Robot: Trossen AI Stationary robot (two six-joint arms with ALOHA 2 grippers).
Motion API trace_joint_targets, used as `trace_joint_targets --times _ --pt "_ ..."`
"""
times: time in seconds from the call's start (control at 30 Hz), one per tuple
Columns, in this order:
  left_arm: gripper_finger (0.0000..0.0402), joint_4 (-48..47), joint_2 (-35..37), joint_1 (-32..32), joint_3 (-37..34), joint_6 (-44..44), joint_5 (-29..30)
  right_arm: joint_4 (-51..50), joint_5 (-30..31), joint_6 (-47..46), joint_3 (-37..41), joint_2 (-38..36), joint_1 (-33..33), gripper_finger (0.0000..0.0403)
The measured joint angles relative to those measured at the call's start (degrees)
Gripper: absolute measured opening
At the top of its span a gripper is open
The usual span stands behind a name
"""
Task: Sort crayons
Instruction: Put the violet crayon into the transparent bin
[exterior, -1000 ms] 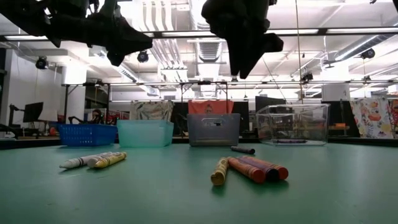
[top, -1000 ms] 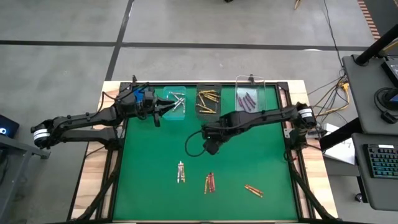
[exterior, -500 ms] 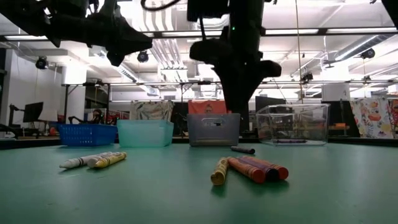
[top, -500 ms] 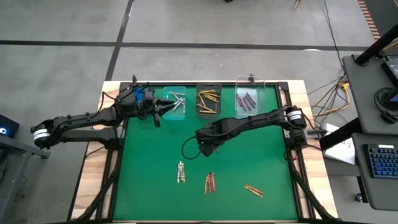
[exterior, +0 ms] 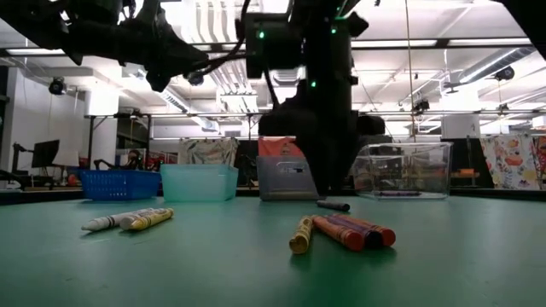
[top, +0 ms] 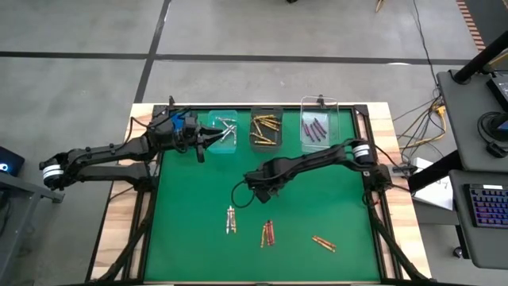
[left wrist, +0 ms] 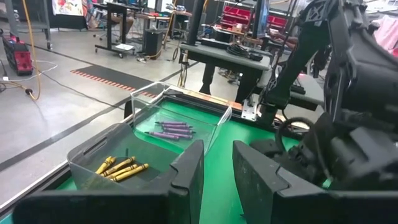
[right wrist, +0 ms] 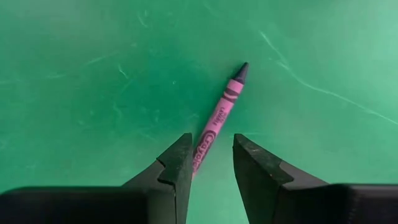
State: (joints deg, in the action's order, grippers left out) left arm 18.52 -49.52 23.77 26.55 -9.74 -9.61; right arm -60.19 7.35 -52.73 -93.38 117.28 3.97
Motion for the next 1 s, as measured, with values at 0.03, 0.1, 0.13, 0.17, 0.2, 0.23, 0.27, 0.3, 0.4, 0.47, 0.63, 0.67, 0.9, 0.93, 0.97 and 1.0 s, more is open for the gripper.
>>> trace_joint_targets --times 0.03,0.1,0.13,0.17,0.2,0.23,0.27,0.3,0.4,0.47,0.63,0.67,0.9,0.93,0.97,1.0 --pt "0.0068 0.0 0.0 0.0 0.0 0.0 0.0 0.1 0.0 0.2 0.0 0.5 0.0 0.0104" --pt "0.0068 0.0 0.0 0.0 0.0 0.0 0.0 0.6 0.0 0.8 0.0 1.5 0.0 0.0101" --pt "0.0068 0.0 0.0 0.0 0.0 0.0 0.0 0.9 0.0 1.1 0.0 2.2 0.0 0.0099" --pt "0.0068 0.0 0.0 0.0 0.0 0.0 0.0 0.9 0.0 1.3 -0.1 2.6 0.0 0.0097" --pt "0.0068 0.0 0.0 0.0 0.0 0.0 0.0 1.0 0.0 1.7 -0.2 3.0 0.0 0.0095" --pt "0.0068 0.0 0.0 0.0 0.0 0.0 0.0 1.0 -0.1 2.2 -0.2 3.4 0.0 0.0093" --pt "0.0068 0.0 0.0 0.0 0.0 0.0 0.0 1.1 -0.2 2.9 -0.3 3.6 0.0 0.0091" --pt "0.0068 0.0 0.0 0.0 0.0 0.0 0.0 1.2 -0.2 3.6 -0.3 4.0 0.0 0.0088" --pt "0.0068 0.0 -0.1 0.0 0.0 0.0 0.0 1.3 -0.3 5.3 -0.3 4.3 0.0 0.0074" --pt "0.0068 -0.1 -0.1 0.0 0.0 0.0 0.0 1.7 -0.4 5.9 -0.3 4.3 0.0 0.0062" --pt "0.0068 -0.2 -0.2 0.0 0.0 0.0 0.0 2.2 -0.8 7.6 -0.2 4.0 0.0 0.002" --pt "0.0068 -0.3 -0.2 0.0 0.0 0.0 0.0 2.1 -1.2 8.6 -0.3 4.0 0.0 0.0015" --pt "0.0068 -0.7 -0.2 0.0 0.0 0.0 0.1 0.8 -1.8 13.6 -2.4 3.8 0.0 0.001" --pt "0.0068 -0.7 -0.2 0.0 0.0 0.0 0.0 0.9 -2.0 14.2 -2.8 3.6 0.0 0.0009" --pt "0.0068 -0.7 -0.2 0.0 0.0 0.0 0.0 1.0 -2.0 14.9 -3.5 3.3 0.0 0.0009" --pt "0.0068 -0.9 -0.2 0.0 0.0 -0.1 0.0 0.7 -2.0 15.5 -3.9 2.8 0.0 0.0009"
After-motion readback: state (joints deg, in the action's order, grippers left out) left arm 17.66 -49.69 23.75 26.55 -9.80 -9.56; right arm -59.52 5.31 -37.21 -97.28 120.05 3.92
